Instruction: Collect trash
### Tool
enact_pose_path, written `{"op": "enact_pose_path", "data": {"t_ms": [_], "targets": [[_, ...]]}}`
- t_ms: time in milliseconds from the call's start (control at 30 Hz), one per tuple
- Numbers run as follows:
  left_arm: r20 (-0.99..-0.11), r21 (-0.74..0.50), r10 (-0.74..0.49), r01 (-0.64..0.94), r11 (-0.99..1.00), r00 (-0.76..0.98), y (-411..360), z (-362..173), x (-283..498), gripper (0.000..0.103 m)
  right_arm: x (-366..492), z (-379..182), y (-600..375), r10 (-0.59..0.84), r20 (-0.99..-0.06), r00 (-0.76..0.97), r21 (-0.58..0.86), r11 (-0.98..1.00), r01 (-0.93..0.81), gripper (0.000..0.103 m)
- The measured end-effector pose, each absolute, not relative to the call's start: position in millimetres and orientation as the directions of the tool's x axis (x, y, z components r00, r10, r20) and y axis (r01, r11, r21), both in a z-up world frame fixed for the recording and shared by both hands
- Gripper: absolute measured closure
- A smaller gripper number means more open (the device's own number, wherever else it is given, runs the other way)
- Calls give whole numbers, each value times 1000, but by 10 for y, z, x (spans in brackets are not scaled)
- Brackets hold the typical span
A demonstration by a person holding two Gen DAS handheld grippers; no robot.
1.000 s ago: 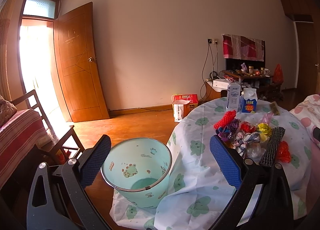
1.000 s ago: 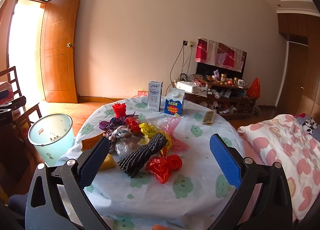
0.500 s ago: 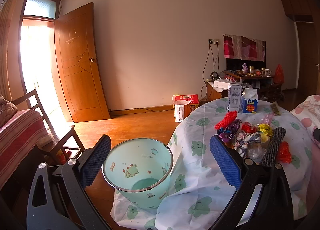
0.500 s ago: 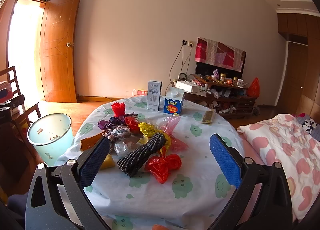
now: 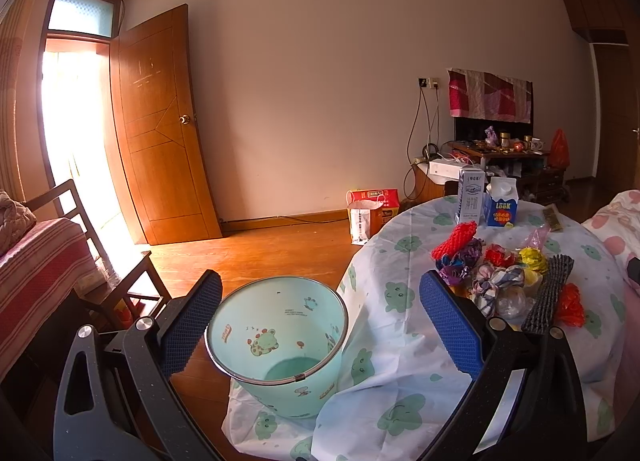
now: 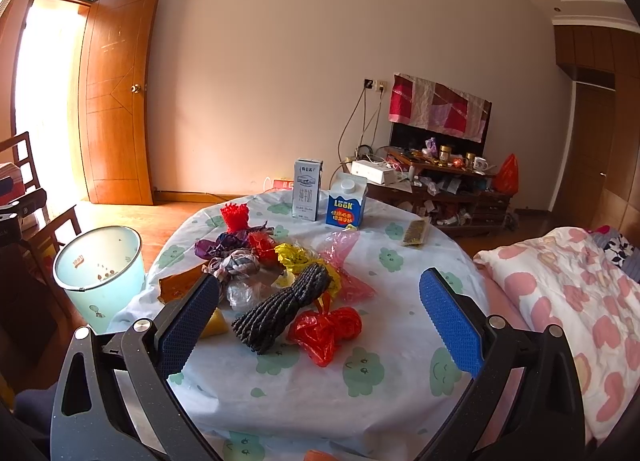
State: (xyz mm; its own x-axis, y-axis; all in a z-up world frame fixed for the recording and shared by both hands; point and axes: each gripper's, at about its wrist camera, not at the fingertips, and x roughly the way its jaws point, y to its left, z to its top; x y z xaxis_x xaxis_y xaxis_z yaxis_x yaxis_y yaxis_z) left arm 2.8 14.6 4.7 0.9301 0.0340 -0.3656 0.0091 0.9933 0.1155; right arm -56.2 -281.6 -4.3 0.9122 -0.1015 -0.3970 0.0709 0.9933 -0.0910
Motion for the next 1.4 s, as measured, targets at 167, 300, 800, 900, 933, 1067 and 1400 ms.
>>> {"op": "enact_pose_path", "data": {"t_ms": [167,300,800,900,933,1067,1400], "targets": [[-368,117,34,10,993,929,147,47,31,6,-554,-46,-2841,-106,-396,912,-92,993,75,5],[-368,117,35,9,993,929,158,48,33,6,-543,-53,-2863,-109,-399,910,-92,993,79,5],[-407,136,34,23,990,913,53,-136,144,6,-420,-220,-3005,-151,-423,893,-103,988,119,5],[-430,133,28,33,991,902,-43,-277,221,6,-369,-352,-3129,-175,-440,881,-101,984,145,5],[-442,132,21,42,990,897,-86,-341,256,6,-354,-404,-3168,-186,-444,877,-105,982,155,5],[-485,133,-9,84,988,875,-290,-604,381,6,-262,-653,-3336,-228,-467,854,-126,974,191,5],[-541,140,-123,233,962,832,-864,-1026,416,6,-138,-959,-3577,-264,-482,835,-111,964,241,11]]}}
